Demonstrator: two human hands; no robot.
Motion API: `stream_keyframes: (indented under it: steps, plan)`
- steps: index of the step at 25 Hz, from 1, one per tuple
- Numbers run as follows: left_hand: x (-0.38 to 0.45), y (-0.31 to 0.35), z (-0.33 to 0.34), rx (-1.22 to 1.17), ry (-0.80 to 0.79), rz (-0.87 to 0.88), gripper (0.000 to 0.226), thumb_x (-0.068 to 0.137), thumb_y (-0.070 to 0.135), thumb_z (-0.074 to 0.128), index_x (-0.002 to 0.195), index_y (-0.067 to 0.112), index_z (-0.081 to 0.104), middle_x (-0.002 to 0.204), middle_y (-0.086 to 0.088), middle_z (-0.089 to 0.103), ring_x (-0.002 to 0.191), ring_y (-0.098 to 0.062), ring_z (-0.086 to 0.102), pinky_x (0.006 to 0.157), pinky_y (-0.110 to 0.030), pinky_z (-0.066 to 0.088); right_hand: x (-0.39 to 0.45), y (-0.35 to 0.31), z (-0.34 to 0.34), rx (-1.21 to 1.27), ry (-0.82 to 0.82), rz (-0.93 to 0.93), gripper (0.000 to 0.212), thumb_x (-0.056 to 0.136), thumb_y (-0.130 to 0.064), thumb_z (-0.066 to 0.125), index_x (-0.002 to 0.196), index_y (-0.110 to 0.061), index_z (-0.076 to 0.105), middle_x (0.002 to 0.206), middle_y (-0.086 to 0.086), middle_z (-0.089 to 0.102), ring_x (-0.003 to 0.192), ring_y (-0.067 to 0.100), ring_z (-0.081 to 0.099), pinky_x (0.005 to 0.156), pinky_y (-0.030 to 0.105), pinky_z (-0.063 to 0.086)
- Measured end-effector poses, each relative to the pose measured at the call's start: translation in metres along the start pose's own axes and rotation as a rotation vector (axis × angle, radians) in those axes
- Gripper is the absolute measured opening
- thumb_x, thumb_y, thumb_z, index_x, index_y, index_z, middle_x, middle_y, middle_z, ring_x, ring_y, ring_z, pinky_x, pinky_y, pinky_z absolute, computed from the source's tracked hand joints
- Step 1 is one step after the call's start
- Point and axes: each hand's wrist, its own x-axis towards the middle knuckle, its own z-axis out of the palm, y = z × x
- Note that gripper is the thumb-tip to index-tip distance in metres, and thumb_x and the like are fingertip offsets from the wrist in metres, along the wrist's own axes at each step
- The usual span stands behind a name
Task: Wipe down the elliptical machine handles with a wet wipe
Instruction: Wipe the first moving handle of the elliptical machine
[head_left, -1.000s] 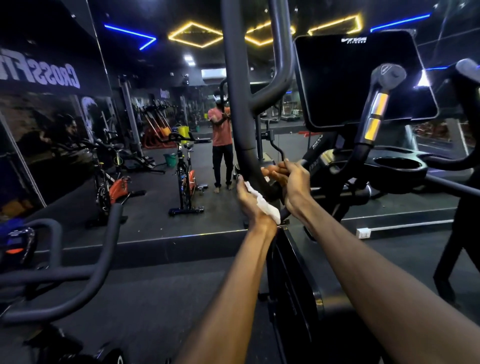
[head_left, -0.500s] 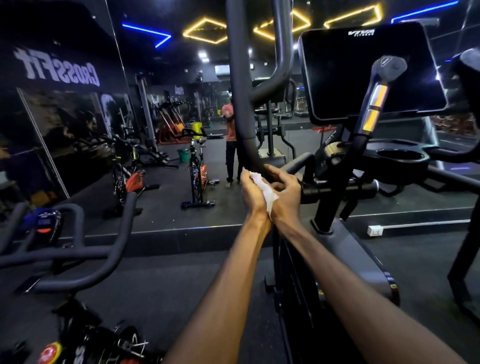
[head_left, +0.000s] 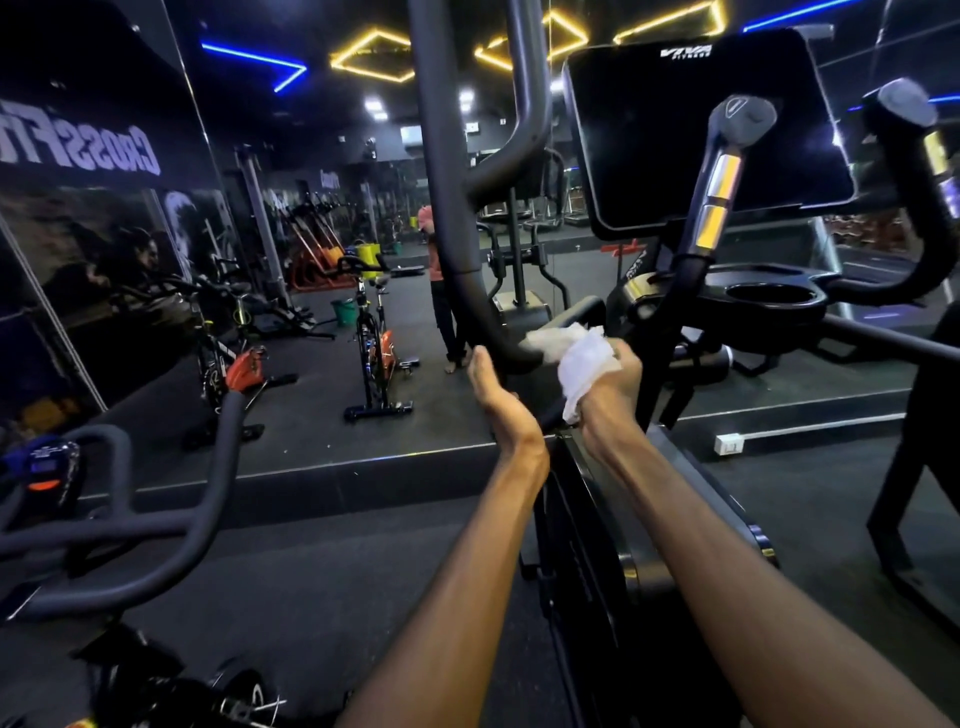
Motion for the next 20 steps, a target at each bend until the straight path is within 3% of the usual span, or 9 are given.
stream_keyframes:
  steps: [2,4,6,8,11,13,15,18,20]
  plan:
    - [0.014,0.006,0.0,-0.114,0.034,0.048,0.072,0.087,0.063,0.044,0.136,0.012,0.056,0.131,0.003,0.062,0.121,-0.013,0.058,0.109,-0.034,0.04,0.01,0.001,0.012,-0.151,0.034,-0.188,0.019,0.09,-0.007,0.057,0.08,-0.023,0.056,0.074,0.0,0.062,0.06,0.009,0.056,0.059,0.028,0.047]
    - [0.029,0.008,0.002,-0.14,0.06,0.066,0.066,0.088,0.06,0.045,0.119,0.006,0.067,0.119,-0.006,0.069,0.112,-0.022,0.063,0.104,-0.039,0.045,0.006,0.009,0.028,-0.304,-0.104,-0.322,0.017,0.09,-0.009,0.057,0.079,-0.022,0.061,0.072,-0.003,0.064,0.062,0.003,0.057,0.06,0.025,0.046]
    - [0.035,0.012,0.005,-0.142,0.03,0.061,0.047,0.097,0.047,0.04,0.093,0.011,0.071,0.089,-0.003,0.072,0.085,-0.018,0.067,0.082,-0.032,0.051,0.005,0.023,0.03,-0.427,-0.199,-0.516,0.016,0.092,-0.005,0.053,0.084,-0.013,0.065,0.074,-0.004,0.064,0.067,0.005,0.058,0.063,0.028,0.047]
    - [0.041,0.014,0.008,-0.125,-0.018,0.057,0.047,0.102,0.035,0.033,0.083,0.008,0.065,0.072,-0.001,0.067,0.064,-0.01,0.064,0.065,-0.023,0.05,0.026,0.04,0.019,-0.543,-0.211,-0.676,0.017,0.09,-0.002,0.054,0.086,-0.012,0.066,0.077,-0.006,0.064,0.07,0.011,0.059,0.065,0.034,0.047]
    - [0.047,0.011,0.007,-0.158,-0.101,0.043,0.051,0.102,0.032,0.028,0.093,-0.004,0.061,0.075,-0.011,0.062,0.059,-0.011,0.062,0.057,-0.018,0.05,0.053,0.047,0.02,-0.656,-0.154,-0.6,0.029,0.095,-0.019,0.044,0.102,-0.014,0.072,0.098,0.0,0.072,0.099,0.022,0.067,0.088,0.05,0.048]
    - [0.051,0.012,0.005,-0.158,-0.163,0.042,0.052,0.098,0.034,0.029,0.095,-0.007,0.062,0.075,-0.013,0.063,0.062,-0.014,0.062,0.058,-0.02,0.05,0.043,0.052,0.026,-0.627,-0.114,-0.613,0.04,0.095,-0.023,0.036,0.107,-0.009,0.072,0.11,0.007,0.073,0.115,0.026,0.063,0.101,0.052,0.042]
    - [0.057,0.01,0.006,-0.172,-0.179,0.076,0.053,0.095,0.036,0.031,0.086,-0.005,0.063,0.072,-0.009,0.067,0.062,-0.014,0.063,0.06,-0.019,0.051,0.035,0.06,0.026,-0.629,-0.114,-0.731,0.043,0.097,-0.02,0.031,0.107,-0.006,0.071,0.114,0.009,0.071,0.12,0.023,0.06,0.102,0.049,0.039]
    - [0.062,0.006,0.009,-0.14,-0.151,0.13,0.059,0.098,0.039,0.027,0.087,-0.003,0.066,0.084,-0.014,0.068,0.072,-0.016,0.065,0.068,-0.022,0.051,0.066,0.061,0.015,-0.721,-0.115,-0.642,0.048,0.097,-0.029,0.027,0.101,-0.014,0.072,0.111,0.0,0.071,0.123,0.019,0.058,0.103,0.058,0.034]
    - [0.064,0.005,0.009,-0.16,-0.188,0.122,0.058,0.099,0.035,0.023,0.09,-0.004,0.064,0.086,-0.014,0.068,0.072,-0.015,0.064,0.065,-0.02,0.051,0.082,0.051,0.016,-0.7,-0.149,-0.573,0.048,0.092,-0.031,0.029,0.095,-0.014,0.074,0.107,0.0,0.073,0.124,0.019,0.057,0.106,0.057,0.032]
